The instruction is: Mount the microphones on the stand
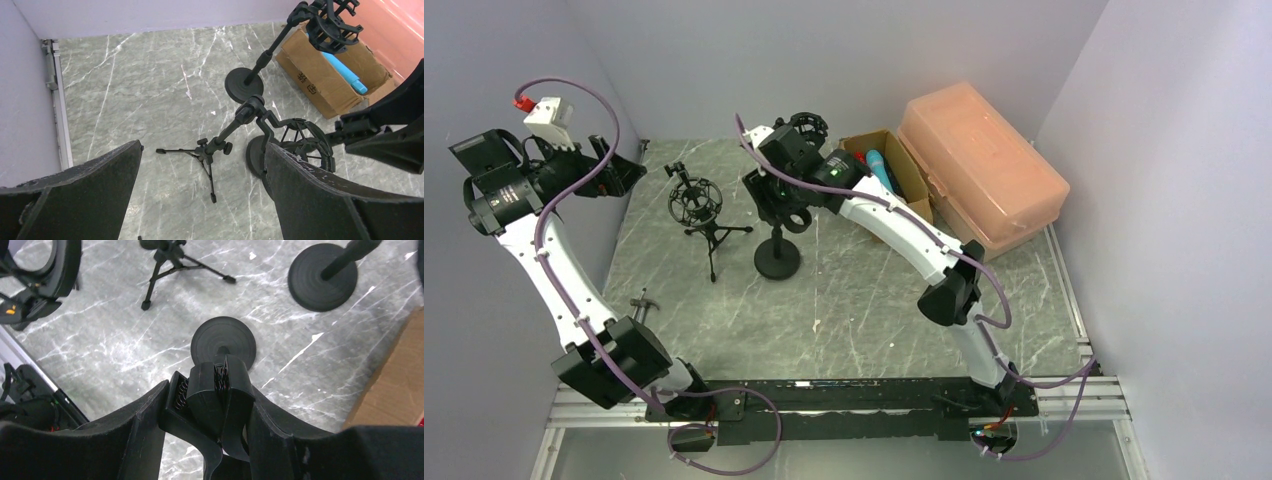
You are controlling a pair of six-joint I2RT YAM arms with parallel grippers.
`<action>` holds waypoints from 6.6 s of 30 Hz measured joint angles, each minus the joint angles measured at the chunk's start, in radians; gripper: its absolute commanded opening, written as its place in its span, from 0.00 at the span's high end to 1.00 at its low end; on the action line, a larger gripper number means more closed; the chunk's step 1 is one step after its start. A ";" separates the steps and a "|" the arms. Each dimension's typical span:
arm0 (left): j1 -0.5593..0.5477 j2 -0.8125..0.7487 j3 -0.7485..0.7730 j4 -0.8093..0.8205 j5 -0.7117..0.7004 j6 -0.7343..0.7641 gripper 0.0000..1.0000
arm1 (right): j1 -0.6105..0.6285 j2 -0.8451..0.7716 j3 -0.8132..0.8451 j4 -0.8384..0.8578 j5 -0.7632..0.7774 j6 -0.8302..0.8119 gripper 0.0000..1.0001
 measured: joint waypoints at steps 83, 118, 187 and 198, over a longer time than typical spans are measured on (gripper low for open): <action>-0.673 -0.193 -0.013 -0.298 -0.084 0.197 0.00 | -0.164 -0.460 -0.851 0.319 0.379 0.510 0.68; -1.273 -0.051 -0.405 0.100 -0.535 0.013 0.01 | -0.212 -0.750 -1.113 0.425 0.286 0.513 1.00; -1.445 -0.125 -0.386 -0.130 -0.356 0.193 0.01 | -0.079 -0.539 -1.027 0.301 0.136 0.507 0.50; -1.225 -0.311 -0.322 -0.227 -0.332 0.269 0.00 | -0.014 -0.383 -1.097 0.424 0.112 0.533 0.42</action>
